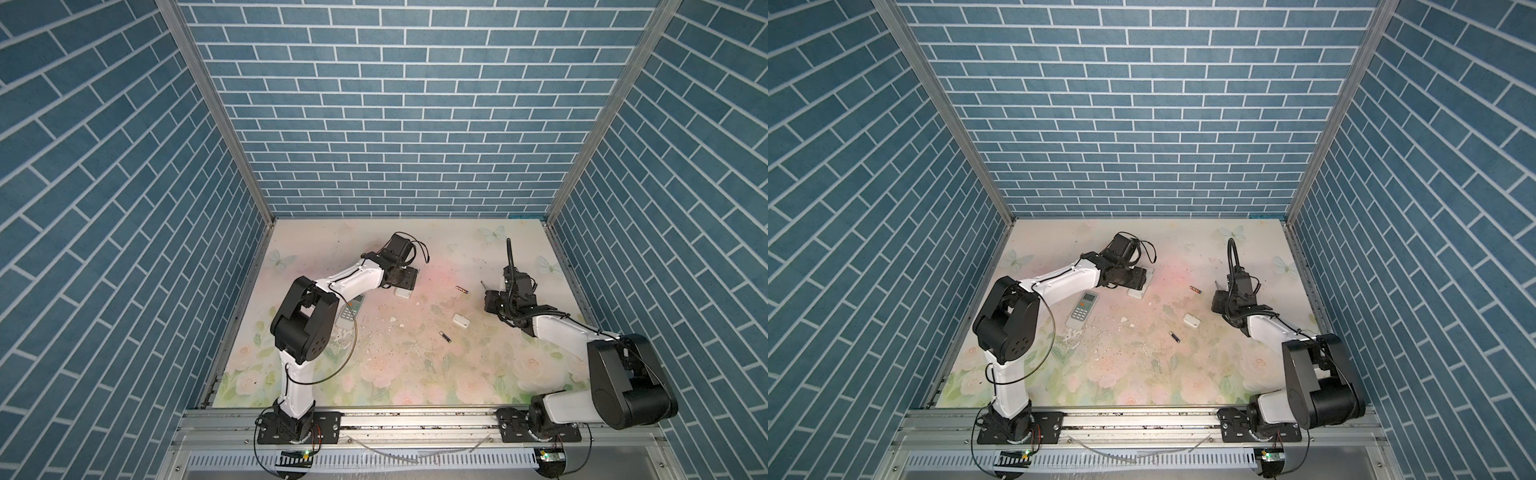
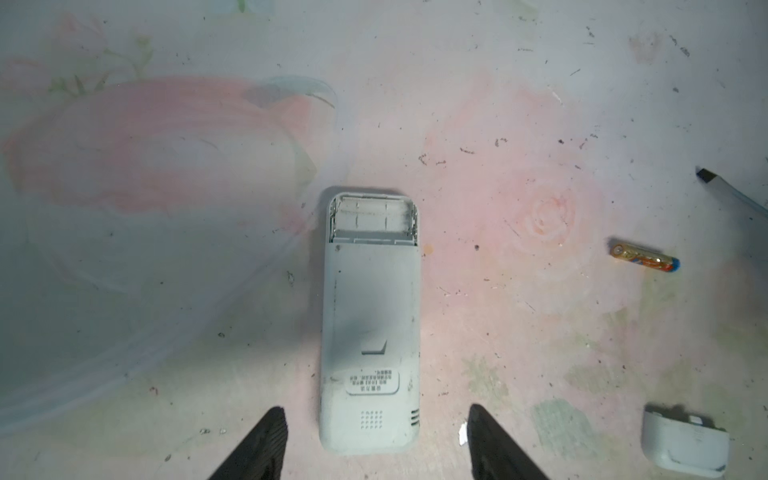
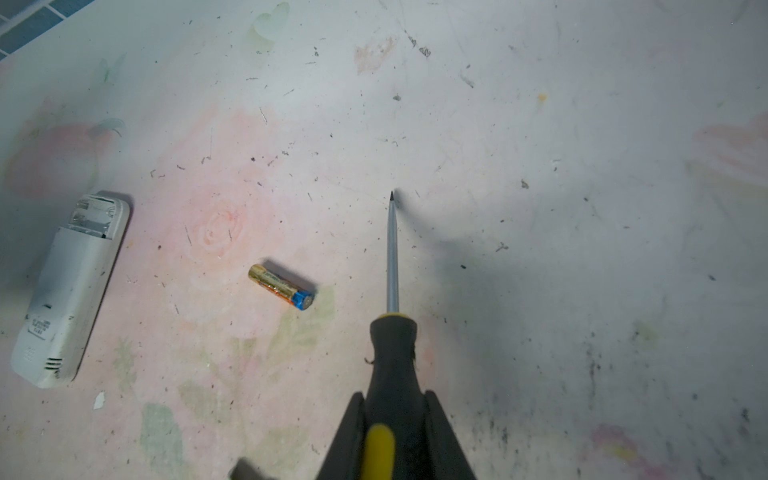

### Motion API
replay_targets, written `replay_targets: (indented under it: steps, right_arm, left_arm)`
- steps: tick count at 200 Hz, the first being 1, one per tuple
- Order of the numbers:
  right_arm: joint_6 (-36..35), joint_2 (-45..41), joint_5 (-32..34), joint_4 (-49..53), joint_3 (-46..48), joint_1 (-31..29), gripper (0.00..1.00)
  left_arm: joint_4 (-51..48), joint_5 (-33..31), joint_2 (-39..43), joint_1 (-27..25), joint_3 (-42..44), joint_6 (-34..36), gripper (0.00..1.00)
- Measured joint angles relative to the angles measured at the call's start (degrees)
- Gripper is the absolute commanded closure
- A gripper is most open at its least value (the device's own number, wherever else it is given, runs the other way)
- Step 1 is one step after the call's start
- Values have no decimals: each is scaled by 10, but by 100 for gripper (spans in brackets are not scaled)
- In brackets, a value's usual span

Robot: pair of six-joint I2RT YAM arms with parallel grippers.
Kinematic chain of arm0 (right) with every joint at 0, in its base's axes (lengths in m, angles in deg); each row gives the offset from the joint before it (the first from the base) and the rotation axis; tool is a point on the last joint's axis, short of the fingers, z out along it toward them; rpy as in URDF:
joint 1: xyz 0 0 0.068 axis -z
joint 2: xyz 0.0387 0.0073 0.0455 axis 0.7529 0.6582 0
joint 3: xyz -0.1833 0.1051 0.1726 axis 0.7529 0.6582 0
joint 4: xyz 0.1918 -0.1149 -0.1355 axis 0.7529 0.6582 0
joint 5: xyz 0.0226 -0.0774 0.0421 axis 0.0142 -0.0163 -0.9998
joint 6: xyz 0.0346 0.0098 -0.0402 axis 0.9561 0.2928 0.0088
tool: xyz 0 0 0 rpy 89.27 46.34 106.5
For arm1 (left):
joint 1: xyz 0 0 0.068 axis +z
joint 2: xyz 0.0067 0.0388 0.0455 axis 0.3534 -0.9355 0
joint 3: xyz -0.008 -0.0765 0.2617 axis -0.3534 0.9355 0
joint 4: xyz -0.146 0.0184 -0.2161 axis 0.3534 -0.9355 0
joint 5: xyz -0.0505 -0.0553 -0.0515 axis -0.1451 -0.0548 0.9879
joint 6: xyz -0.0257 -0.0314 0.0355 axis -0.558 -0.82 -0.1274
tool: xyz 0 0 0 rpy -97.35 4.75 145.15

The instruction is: Unload the batteries from the remote control

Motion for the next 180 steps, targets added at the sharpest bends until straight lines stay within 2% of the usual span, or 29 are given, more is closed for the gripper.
replay_targets:
  steps: [70,93,148,180]
  right_arm:
    - [27,15,-7,-1,-7,0,75]
    - [34,29,-7,36,-7,0,68]
    - [45,35,3,75,-10,0,63]
    - [47,35,5,83,-14,0,56]
  left_arm:
    - [-19,1,116,20,72,1,30]
    - [-32,-1,154,29,88,3,30]
    - [-78,-17,191,49,126,14,30]
    - [-114,-34,196,61,134,18,27]
